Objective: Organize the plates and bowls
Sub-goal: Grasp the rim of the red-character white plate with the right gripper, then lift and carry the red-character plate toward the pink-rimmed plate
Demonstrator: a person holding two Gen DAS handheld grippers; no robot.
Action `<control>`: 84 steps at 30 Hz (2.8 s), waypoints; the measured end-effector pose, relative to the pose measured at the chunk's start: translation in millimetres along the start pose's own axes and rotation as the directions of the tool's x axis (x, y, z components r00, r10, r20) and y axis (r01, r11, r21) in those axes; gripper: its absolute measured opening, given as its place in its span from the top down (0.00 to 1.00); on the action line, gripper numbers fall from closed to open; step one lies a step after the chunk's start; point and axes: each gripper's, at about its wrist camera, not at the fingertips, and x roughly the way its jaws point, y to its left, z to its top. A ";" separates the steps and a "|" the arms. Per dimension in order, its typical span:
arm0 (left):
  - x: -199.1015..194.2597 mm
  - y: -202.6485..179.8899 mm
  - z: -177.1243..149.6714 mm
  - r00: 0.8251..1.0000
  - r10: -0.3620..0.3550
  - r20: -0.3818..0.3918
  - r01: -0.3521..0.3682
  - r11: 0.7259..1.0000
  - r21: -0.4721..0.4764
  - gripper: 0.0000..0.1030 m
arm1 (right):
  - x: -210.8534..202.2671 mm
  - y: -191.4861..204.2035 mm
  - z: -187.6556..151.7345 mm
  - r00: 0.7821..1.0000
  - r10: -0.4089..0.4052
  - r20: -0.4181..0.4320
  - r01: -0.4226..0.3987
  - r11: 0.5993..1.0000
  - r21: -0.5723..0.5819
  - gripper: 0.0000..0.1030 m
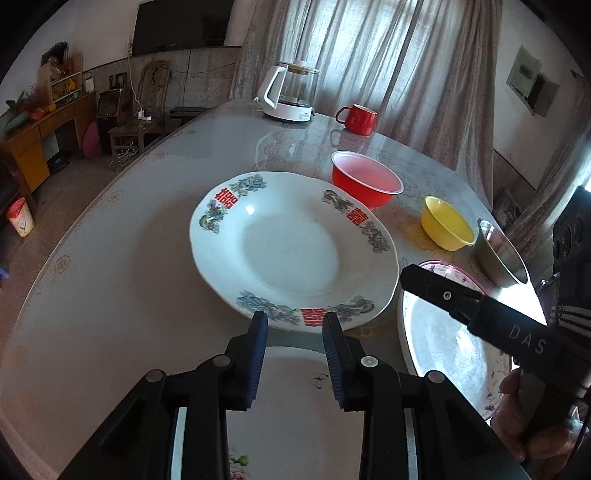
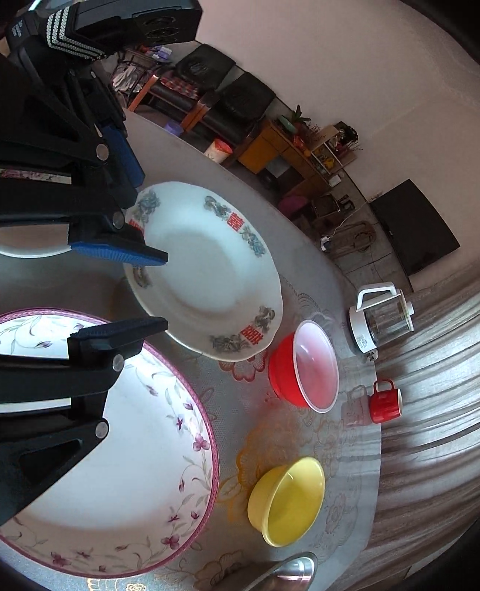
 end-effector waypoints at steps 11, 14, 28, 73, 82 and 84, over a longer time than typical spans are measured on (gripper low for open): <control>3.0 52.4 15.3 0.999 0.052 0.007 -0.051 0.994 -0.092 0.67 | 13.2 -5.9 27.0 1.000 -0.011 0.001 0.011 1.000 0.022 0.73; 7.1 65.8 22.5 0.998 0.061 0.005 -0.060 0.993 -0.105 0.64 | 21.0 -11.3 36.0 0.999 -0.049 -0.003 0.049 0.999 0.023 0.73; 40.5 110.7 49.2 0.998 0.002 -0.057 -0.013 0.981 -0.194 0.59 | 56.9 -38.8 68.3 0.995 -0.072 -0.070 0.076 0.995 0.065 0.75; 69.4 101.1 69.8 0.991 -0.129 -0.028 0.125 0.985 -0.119 0.51 | 70.1 -45.1 53.2 0.991 -0.014 -0.131 0.021 0.998 0.056 0.71; 89.3 82.0 75.4 0.989 -0.105 -0.102 0.104 0.994 -0.009 0.72 | 80.1 -40.7 47.3 0.988 -0.035 -0.150 0.040 0.999 0.028 0.76; 93.0 82.6 76.8 0.987 -0.113 -0.119 0.112 0.994 -0.014 0.71 | 82.0 -39.9 47.5 0.988 -0.051 -0.146 0.054 0.998 0.017 0.77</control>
